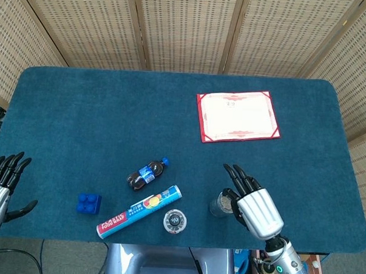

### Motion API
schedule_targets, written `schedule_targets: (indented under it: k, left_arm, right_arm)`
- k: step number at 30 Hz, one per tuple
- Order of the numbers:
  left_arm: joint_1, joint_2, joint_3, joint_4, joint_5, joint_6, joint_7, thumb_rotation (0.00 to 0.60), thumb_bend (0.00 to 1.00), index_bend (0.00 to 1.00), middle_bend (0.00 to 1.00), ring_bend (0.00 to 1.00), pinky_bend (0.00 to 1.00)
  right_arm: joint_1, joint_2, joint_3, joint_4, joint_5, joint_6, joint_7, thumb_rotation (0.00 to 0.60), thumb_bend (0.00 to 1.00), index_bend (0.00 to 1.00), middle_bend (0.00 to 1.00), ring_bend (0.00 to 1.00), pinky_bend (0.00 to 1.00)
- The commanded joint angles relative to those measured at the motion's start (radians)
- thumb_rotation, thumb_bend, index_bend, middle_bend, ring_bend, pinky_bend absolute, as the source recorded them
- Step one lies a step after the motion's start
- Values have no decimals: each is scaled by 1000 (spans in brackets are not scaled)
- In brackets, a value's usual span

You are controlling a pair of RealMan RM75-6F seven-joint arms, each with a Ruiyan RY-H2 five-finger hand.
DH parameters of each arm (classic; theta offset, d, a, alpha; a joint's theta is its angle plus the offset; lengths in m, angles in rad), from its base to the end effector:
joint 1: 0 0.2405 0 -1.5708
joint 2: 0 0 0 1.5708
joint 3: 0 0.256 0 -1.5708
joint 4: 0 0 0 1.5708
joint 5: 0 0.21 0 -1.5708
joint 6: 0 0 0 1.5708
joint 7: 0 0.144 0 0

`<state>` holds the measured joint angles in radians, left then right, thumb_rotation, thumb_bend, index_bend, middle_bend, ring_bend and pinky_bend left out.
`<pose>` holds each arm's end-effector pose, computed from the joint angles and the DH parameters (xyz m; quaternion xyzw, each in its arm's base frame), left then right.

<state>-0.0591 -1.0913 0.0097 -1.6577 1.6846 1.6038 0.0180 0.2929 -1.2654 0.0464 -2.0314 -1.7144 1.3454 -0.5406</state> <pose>-0.2824 0.1580 0.1615 -0.6286 -0.3399 -0.4333 0.5491 -0.1341 -0.1955 0.0877 0.7147 -0.2595 0.4795 0.4381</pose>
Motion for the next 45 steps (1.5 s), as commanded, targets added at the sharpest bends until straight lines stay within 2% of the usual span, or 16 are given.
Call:
schedule_targets:
  k: [1,15,45]
  left_arm:
    - [0,0,0,0,0,1,0,600,210,0,0,0,0]
    - [0,0,1,-1,2,0,2,600,209,0,0,0,0]
    - [0,-2,1,-1,3,-1,5,600,209,0,0,0,0]
  right_arm:
    - [-1,4,-3,-4,0,-3,-3,600,870,456,69,18,328]
    - [-11,7,-13,11,37,-25,-20,600,931,448,34,0,284]
    - [-38,-28,-45,47,1,-11,-33,600,932,448,17,0,280]
